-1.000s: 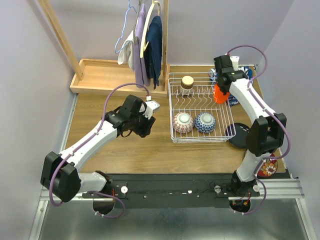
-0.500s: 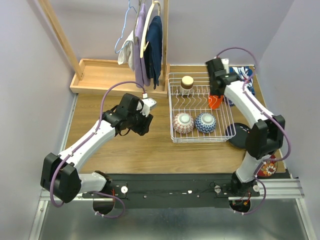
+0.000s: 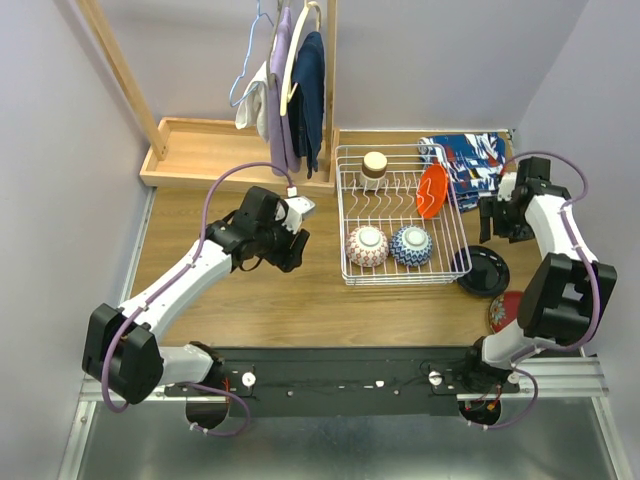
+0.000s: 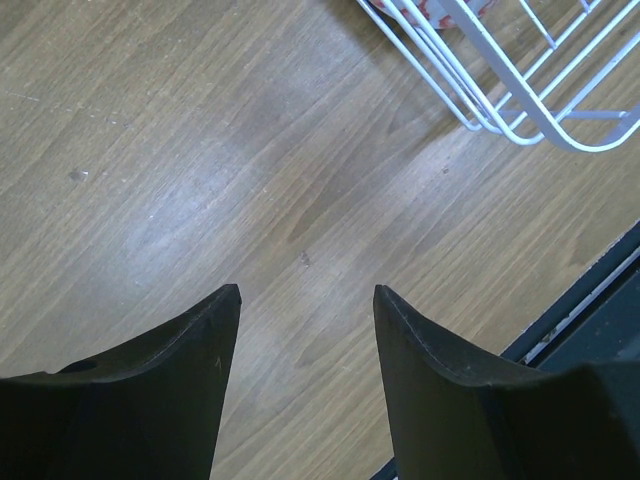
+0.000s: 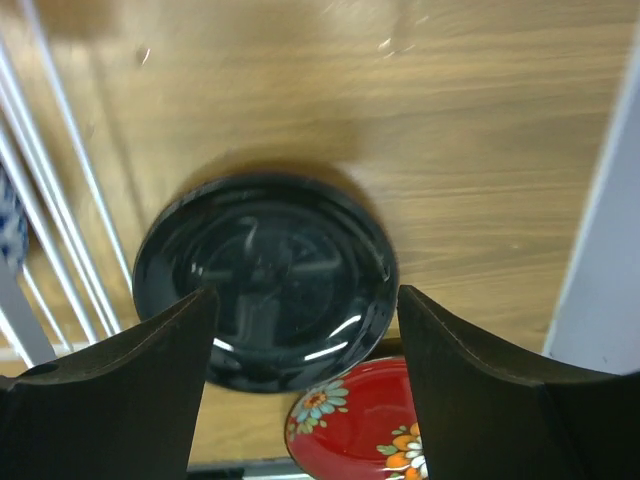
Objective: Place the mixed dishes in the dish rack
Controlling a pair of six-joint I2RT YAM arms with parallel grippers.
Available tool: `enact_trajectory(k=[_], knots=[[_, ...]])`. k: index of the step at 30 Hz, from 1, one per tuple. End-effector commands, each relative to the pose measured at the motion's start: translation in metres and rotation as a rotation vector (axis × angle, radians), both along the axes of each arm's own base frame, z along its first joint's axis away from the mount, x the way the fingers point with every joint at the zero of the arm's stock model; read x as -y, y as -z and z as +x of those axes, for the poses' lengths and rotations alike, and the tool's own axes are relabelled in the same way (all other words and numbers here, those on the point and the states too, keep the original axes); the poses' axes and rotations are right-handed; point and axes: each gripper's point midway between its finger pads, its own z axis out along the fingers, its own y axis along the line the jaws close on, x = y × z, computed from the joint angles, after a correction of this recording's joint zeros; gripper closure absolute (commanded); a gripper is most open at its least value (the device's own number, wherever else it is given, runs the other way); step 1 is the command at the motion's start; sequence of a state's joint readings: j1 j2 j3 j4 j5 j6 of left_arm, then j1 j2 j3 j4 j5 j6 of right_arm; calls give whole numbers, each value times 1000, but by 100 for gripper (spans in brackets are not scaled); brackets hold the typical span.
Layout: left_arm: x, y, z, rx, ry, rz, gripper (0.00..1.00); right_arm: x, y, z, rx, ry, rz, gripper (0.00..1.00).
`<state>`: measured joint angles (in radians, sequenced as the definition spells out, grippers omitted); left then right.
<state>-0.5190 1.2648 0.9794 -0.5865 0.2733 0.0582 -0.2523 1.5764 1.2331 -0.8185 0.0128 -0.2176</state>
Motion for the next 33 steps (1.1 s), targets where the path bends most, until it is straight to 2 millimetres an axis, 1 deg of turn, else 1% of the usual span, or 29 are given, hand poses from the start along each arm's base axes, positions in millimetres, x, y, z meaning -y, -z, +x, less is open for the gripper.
enact_trajectory(k=[1, 2, 4, 6, 9, 11, 12, 13, 15, 17, 20, 21, 23, 25, 28, 33], knots=[[8, 7, -10, -35, 48, -43, 35, -10, 10, -20, -12, -187, 104, 22], [8, 8, -12, -43, 52, -45, 35, -4, 19, -27, -31, -161, 107, 22], [7, 10, -13, -47, 61, -42, 35, 6, 24, -29, -30, -136, 84, 22], [6, 10, -15, -53, 72, -32, 35, 13, 33, -35, -46, -140, 69, 22], [3, 9, -17, -41, 104, -6, 35, 21, 38, -39, -42, -145, 41, 23], [1, 9, -18, -37, 120, 5, 35, 23, 36, -42, -38, -157, 37, 23], [1, 9, -18, -33, 127, 7, 34, 22, 36, -44, -42, -187, 37, 23], [2, 9, -19, -39, 134, 5, 34, 17, 37, -49, -54, -210, 64, 23], [1, 10, -20, -43, 136, 9, 34, 19, 37, -51, -55, -210, 75, 23], [0, 11, -22, -55, 142, 12, 34, 23, 37, -46, -39, -190, 81, 23], [-1, 11, -23, -64, 161, 28, 34, 28, 44, -37, -35, -171, 85, 23], [-2, 11, -22, -59, 171, 40, 34, 29, 52, -37, -54, -159, 95, 23], [-4, 9, -19, -61, 169, 55, 34, 35, 58, -32, -61, -144, 86, 23], [-7, 6, -15, -55, 171, 65, 34, 31, 70, -34, -93, -158, 118, 23], [-9, 3, -11, -55, 171, 75, 34, 26, 81, -36, -104, -182, 147, 23], [-13, 6, -7, -68, 163, 99, 34, 26, 97, -38, -128, -178, 163, 28]])
